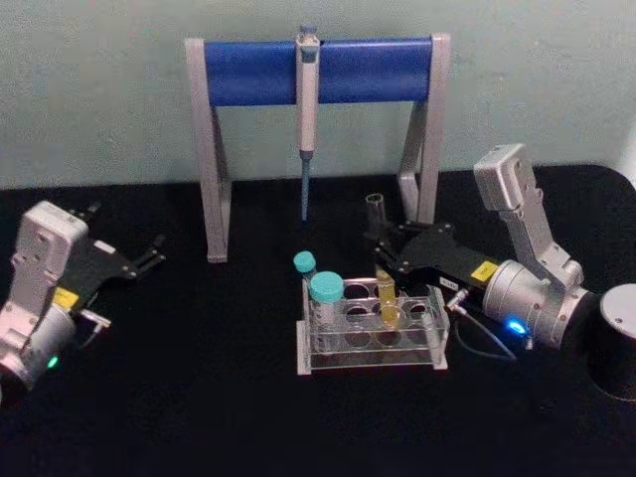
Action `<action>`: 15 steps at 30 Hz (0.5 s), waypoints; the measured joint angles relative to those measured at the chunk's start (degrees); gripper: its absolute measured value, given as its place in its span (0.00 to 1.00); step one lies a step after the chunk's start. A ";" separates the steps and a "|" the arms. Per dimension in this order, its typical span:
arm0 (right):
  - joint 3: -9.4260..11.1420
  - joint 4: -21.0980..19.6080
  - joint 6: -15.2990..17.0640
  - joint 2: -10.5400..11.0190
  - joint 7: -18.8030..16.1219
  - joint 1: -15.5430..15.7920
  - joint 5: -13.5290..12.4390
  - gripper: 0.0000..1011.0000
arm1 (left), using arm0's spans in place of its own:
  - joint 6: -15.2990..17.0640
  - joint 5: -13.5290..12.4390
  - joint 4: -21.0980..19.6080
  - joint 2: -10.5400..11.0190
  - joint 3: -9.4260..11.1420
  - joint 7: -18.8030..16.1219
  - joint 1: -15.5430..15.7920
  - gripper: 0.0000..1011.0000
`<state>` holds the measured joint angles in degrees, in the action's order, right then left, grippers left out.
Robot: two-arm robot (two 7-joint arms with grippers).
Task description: Pick up the test tube from the test tube rack, shake it, then place it back into the test tube rack.
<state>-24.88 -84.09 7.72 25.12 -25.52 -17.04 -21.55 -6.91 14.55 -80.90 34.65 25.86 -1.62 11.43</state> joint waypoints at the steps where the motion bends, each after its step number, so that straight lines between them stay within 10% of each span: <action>1: 0.00 0.00 0.00 0.00 0.00 0.00 0.00 0.23 | 0.00 0.00 0.00 0.00 0.00 0.00 0.00 0.99; 15: 1.17 -0.99 -0.84 0.11 -0.33 0.85 -1.09 0.23 | 0.00 0.00 0.00 0.00 0.00 0.00 0.00 0.99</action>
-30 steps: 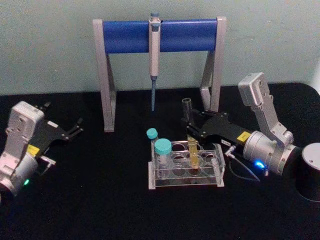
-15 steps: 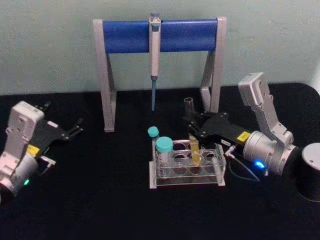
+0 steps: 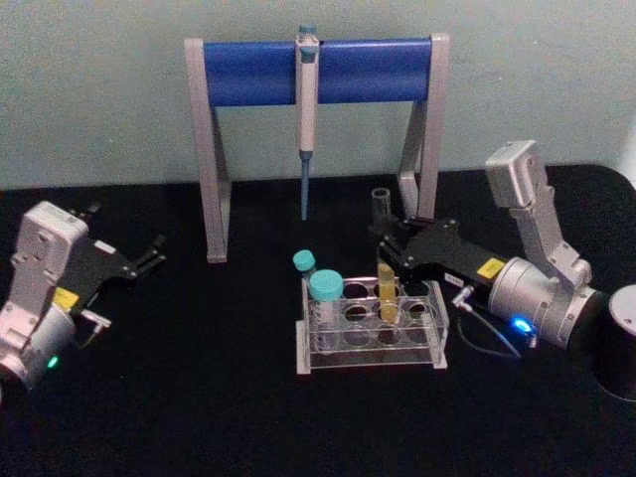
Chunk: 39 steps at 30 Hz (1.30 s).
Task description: Pick up the test tube from the test tube rack, shake it, then place it back into the test tube rack.
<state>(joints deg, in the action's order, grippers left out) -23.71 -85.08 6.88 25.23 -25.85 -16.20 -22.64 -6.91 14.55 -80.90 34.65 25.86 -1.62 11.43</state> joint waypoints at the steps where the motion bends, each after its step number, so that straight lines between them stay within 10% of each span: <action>1: 0.27 -0.25 -0.08 0.00 -0.07 0.14 -0.42 0.23 | 0.00 0.00 0.00 0.00 0.00 0.00 0.00 0.99; 19: 6.81 -7.56 -6.44 0.84 0.12 2.75 -8.73 0.23 | 0.00 0.00 0.00 0.00 0.00 0.00 0.00 0.99; 39: 7.79 -6.87 -11.49 -0.64 2.79 2.81 -3.32 0.23 | 0.00 0.00 0.00 0.00 0.00 0.00 0.00 0.99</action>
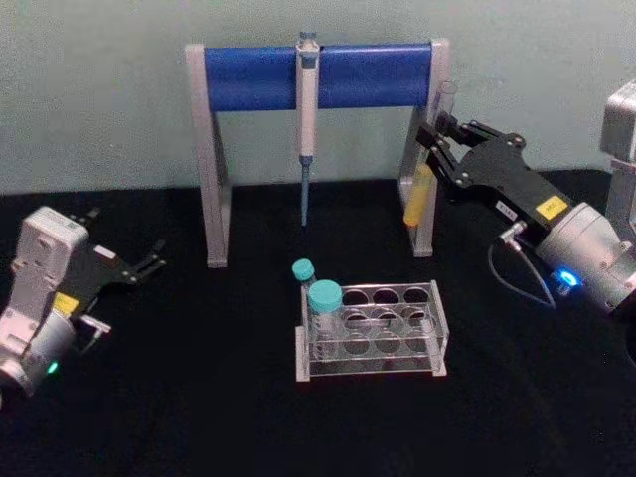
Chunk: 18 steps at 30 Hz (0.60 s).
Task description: Pick up the test tube from the test tube rack, shake it, then place it back into the test tube rack.
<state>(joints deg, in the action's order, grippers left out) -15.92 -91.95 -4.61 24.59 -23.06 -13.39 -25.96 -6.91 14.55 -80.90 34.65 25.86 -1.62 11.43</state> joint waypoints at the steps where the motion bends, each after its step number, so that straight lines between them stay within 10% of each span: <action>1: 0.03 0.00 0.02 -0.03 0.00 0.00 0.08 0.23 | 0.00 0.00 0.00 0.00 0.00 0.00 0.00 0.99; 18: 0.21 0.34 -0.08 -0.71 -1.38 -0.33 0.70 0.23 | 0.00 0.00 0.00 0.00 0.00 0.00 0.00 0.99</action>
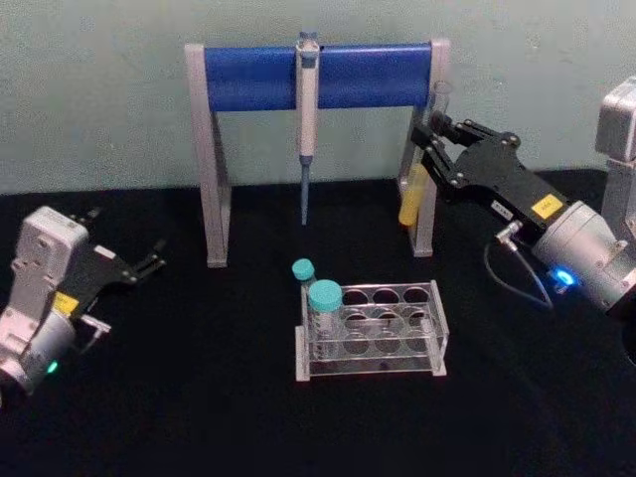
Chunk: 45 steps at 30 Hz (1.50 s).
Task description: Pick up the test tube from the test tube rack, shake it, then place it back into the test tube rack.
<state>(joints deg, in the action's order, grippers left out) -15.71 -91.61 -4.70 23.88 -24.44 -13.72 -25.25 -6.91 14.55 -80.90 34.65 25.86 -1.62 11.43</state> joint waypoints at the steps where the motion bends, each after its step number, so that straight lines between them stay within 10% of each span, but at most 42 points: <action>1: -0.08 0.12 0.00 0.00 -0.60 -0.13 -0.48 0.23 | 0.00 0.00 0.00 0.00 0.00 0.00 0.00 0.99; 13: -1.40 0.76 5.78 3.58 -9.70 -1.92 -9.81 0.23 | 0.00 0.00 0.00 0.00 0.00 0.00 0.00 0.99; 23: -2.58 -0.90 12.63 9.33 -11.77 -2.52 -12.43 0.23 | 0.00 0.00 0.00 0.00 0.00 0.00 0.00 0.99; 33: -3.40 -4.85 9.17 13.37 -1.28 -1.36 -0.77 0.23 | 0.00 0.00 0.00 0.00 0.00 0.00 0.00 0.99; 38: -3.50 -4.98 5.38 11.06 5.30 -0.97 6.81 0.23 | 0.00 0.00 0.00 0.00 0.00 0.00 0.00 0.99; 45: -2.88 -1.95 2.74 6.03 6.27 -1.97 6.28 0.23 | 0.00 0.00 0.00 0.00 0.00 0.00 0.00 0.99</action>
<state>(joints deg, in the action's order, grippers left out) -18.59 -93.56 -1.96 29.91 -18.16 -15.69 -18.97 -6.91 14.55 -80.90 34.65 25.86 -1.62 11.43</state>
